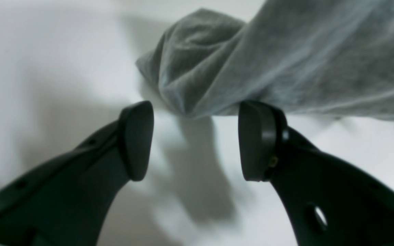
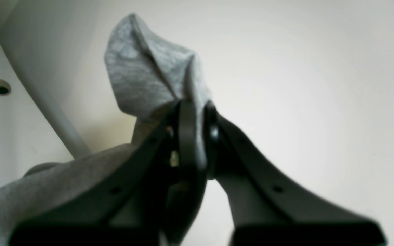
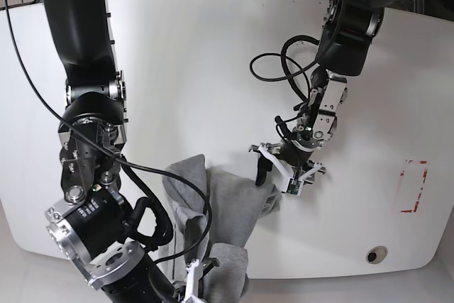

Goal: Layout the t-shirt on the table in an organized manner, then fold the t-shirt properly
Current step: 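Lower the left gripper to the hanging shirt and grasp another edge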

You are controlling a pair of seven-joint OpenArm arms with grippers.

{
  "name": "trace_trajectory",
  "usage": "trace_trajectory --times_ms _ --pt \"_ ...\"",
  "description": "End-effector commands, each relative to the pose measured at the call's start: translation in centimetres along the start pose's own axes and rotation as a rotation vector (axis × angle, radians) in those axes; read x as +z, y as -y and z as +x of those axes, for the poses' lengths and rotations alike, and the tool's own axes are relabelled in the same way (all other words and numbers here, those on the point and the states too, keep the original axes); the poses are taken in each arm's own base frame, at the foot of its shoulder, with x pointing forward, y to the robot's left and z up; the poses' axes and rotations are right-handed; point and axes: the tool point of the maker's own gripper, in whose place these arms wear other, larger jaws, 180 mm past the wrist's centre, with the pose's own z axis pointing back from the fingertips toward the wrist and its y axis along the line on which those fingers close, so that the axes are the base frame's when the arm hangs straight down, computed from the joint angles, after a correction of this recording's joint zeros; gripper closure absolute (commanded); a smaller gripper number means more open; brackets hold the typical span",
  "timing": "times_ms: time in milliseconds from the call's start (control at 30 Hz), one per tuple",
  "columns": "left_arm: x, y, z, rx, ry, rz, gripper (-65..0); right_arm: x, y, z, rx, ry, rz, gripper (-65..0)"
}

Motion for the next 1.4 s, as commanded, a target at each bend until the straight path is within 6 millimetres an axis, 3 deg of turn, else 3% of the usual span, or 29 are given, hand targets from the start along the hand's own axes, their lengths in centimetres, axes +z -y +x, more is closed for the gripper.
trace_trajectory --times_ms 0,233,600,700,933,1367 --pt "0.2 0.9 3.1 -0.003 0.096 -0.020 -36.8 0.3 1.4 1.4 0.008 0.046 -0.041 -0.6" --pt "1.0 1.9 4.8 -0.010 0.154 -0.040 -36.8 0.3 1.0 1.1 0.003 0.040 -0.035 -0.6" --pt "1.3 2.2 6.4 -0.017 0.194 -0.046 -36.8 1.3 0.9 2.5 0.019 0.084 -0.045 -0.6" --pt "1.9 2.3 8.0 -0.026 0.238 -0.049 -36.8 1.5 0.9 3.5 0.002 0.125 -0.029 -0.6" --pt "3.4 1.6 8.4 -0.060 0.266 -0.044 -36.8 1.8 1.5 4.5 -0.033 0.172 -0.020 -0.6" --pt "2.5 0.9 5.3 -0.046 0.174 -0.031 -36.8 1.8 1.0 6.6 -0.068 0.242 0.009 -0.6"
